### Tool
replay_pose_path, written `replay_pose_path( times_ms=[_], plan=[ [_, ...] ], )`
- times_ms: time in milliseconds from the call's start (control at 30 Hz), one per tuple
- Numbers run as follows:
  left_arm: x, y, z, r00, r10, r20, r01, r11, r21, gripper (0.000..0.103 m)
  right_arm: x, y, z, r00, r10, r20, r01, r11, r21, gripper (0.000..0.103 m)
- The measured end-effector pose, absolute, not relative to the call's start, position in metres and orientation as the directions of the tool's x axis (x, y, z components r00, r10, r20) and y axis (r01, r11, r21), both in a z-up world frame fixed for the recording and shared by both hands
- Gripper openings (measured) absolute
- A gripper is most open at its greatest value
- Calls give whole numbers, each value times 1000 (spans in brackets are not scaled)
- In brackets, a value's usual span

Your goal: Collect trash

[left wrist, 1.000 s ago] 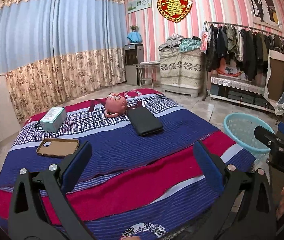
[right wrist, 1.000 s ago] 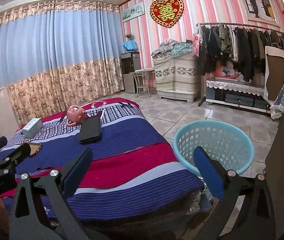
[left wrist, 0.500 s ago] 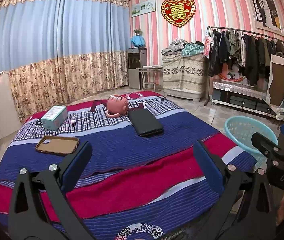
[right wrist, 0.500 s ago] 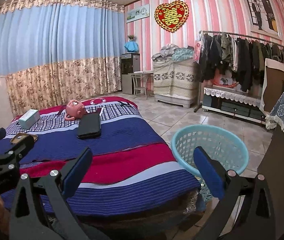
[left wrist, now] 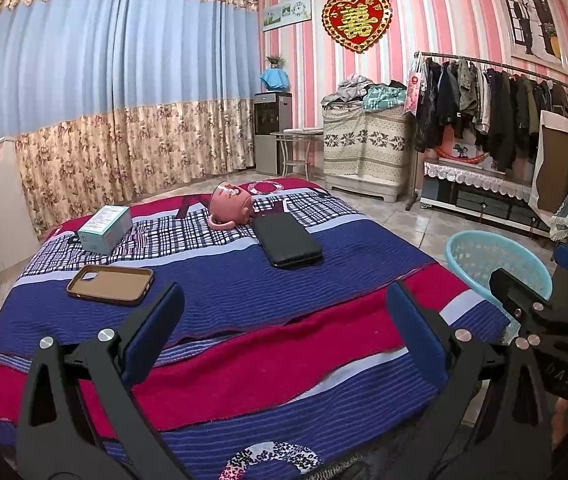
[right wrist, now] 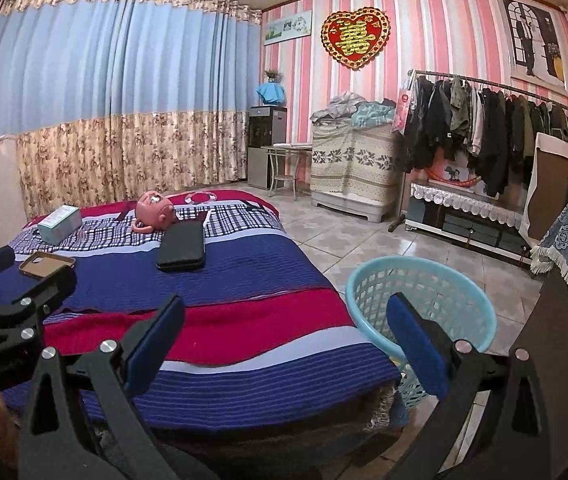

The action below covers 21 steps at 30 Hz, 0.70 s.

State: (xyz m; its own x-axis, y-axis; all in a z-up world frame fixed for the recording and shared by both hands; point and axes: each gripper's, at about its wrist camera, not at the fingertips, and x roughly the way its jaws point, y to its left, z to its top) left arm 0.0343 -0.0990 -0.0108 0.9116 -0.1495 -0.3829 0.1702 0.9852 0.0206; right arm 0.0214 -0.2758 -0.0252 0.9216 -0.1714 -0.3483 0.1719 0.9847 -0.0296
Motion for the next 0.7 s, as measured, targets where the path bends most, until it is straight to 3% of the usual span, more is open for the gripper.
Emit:
replay_pose_path(
  times_ms=[700],
  plan=[
    [31,-103,-14,913,-151,-379,174,984,27,98,21,-278,-26,923,-173,-343,172,985,-33,98]
  ],
)
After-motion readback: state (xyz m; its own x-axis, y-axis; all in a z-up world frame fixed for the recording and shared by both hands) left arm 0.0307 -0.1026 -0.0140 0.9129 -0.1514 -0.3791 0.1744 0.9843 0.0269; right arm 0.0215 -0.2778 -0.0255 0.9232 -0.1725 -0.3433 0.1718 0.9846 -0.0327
